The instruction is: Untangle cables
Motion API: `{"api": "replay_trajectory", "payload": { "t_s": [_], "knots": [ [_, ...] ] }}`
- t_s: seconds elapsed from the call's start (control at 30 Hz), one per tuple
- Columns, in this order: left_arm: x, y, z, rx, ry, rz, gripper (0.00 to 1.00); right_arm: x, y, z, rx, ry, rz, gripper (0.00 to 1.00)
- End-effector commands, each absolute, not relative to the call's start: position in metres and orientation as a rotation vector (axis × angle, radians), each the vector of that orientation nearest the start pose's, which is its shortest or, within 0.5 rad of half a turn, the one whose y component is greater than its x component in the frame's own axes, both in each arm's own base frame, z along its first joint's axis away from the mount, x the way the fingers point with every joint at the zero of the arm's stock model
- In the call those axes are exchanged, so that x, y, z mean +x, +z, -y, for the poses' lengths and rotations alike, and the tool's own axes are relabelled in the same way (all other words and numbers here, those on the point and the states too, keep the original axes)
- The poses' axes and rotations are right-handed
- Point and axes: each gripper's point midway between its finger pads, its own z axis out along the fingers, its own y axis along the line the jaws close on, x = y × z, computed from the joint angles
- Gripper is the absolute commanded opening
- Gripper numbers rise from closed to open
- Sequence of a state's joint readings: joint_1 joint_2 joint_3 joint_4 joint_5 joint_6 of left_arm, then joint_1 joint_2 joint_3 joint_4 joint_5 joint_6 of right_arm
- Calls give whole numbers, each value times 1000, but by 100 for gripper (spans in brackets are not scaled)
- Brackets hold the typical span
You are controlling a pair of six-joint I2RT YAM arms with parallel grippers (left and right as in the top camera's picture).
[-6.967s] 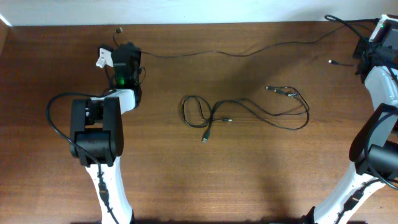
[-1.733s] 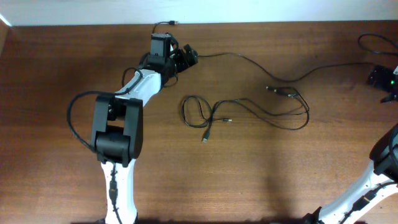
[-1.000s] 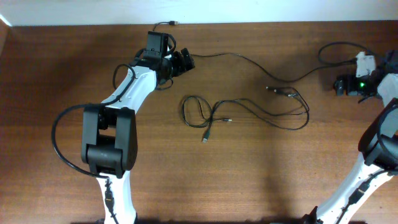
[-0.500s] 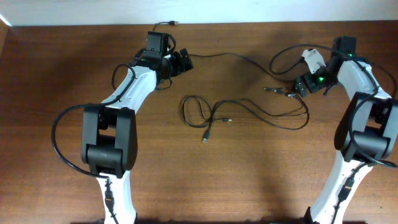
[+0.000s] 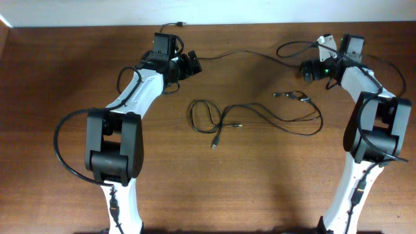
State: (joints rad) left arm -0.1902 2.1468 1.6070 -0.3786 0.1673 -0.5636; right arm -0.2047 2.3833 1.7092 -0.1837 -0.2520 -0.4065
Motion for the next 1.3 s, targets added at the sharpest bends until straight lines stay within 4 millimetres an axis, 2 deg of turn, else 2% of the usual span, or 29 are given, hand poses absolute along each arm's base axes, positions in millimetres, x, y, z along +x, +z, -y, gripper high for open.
{"api": "replay_trajectory", "payload": {
  "t_s": [0.0,0.07,0.17,0.23,0.33,0.4,0.47,0.53,0.6,0.67,0.73,0.77,0.83,0.9,0.97,1.1,1.27],
  "knots": [
    [539,78,129,-379,-501,-2493,99,584,-47,109,-195,-103,-2455,99],
    [539,78,129,-379,-501,-2493,99,591,-40,111,-156,-65,-2409,99],
    [539,78,129,-379,-500,-2492,99,592,-38,105,-173,-4,-2399,99],
    [538,78,129,-379,-500,-2496,99,590,-27,102,-180,17,-2400,99],
    [538,78,130,-378,-504,-2496,99,587,17,96,-244,65,-2367,99],
    [537,81,131,-374,-515,-2495,99,575,60,98,-284,43,-2362,99],
    [536,87,133,-367,-531,-2491,99,561,89,97,-339,13,-2373,99],
    [532,102,132,-365,-531,-2481,99,535,128,95,-368,-29,-2403,99],
    [527,115,130,-366,-526,-2475,99,516,150,90,-369,-20,-2427,99],
    [517,132,116,-397,-445,-2474,99,479,172,80,-366,19,-2501,99],
    [504,144,104,-428,-363,-2483,99,451,179,73,-321,67,-2577,99],
    [491,154,94,-448,-306,-2501,99,435,180,69,-251,110,-2632,99],
    [470,163,88,-460,-270,-2543,99,412,174,63,-64,194,-2737,99],
    [445,173,79,-477,-214,-2587,99,395,167,57,94,260,-2817,99],
    [423,184,67,-494,-143,-2615,99,380,163,44,120,320,-2883,99],
    [388,191,63,-454,-107,-2705,99,379,158,29,67,320,-2905,99],
    [379,186,61,-460,-85,-2748,99,388,133,14,82,347,-2928,99]
  ]
}}
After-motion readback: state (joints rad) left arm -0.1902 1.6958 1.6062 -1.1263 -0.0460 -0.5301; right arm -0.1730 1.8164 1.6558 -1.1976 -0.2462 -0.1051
